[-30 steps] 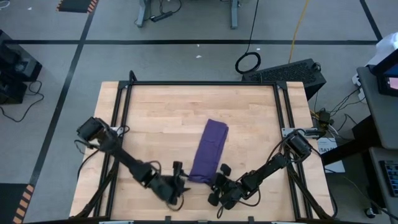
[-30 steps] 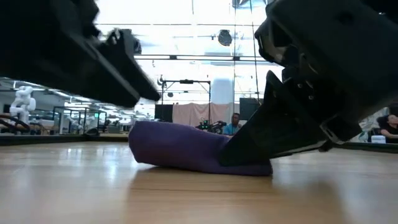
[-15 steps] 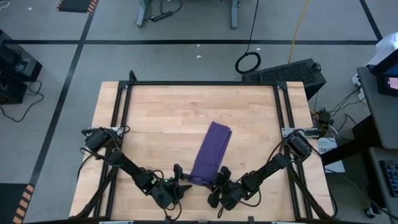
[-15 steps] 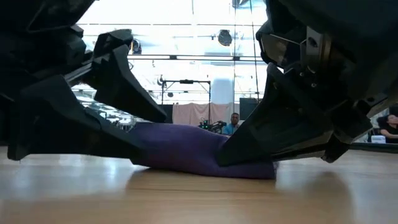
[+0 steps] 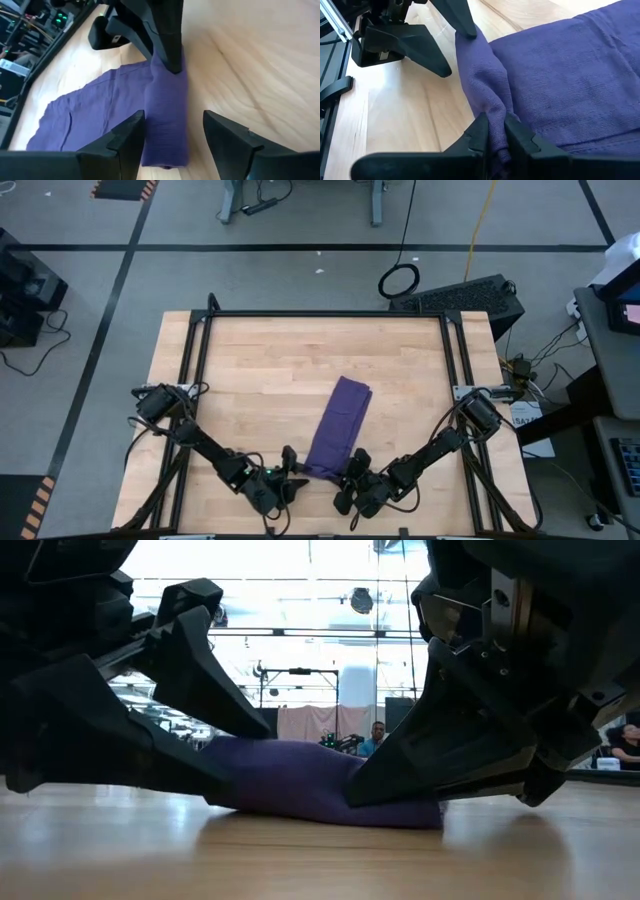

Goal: Roll towel into tight, uniform cylinder
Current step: Roll the purple towel on the table

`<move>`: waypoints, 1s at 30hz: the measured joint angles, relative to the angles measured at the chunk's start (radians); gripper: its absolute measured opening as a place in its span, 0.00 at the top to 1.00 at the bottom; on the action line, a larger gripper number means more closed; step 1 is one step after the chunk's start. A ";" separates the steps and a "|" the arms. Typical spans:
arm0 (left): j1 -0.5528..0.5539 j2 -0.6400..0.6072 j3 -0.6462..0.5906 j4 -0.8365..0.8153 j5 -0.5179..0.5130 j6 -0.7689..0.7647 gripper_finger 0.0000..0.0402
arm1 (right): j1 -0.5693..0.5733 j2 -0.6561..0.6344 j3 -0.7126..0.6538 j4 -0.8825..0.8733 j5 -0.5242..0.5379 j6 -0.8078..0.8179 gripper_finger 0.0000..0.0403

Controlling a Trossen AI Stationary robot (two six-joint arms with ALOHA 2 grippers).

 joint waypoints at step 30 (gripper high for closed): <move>0.190 0.000 -0.002 -0.054 0.383 -0.176 0.76 | 0.017 -0.018 -0.002 0.027 -0.047 -0.384 0.75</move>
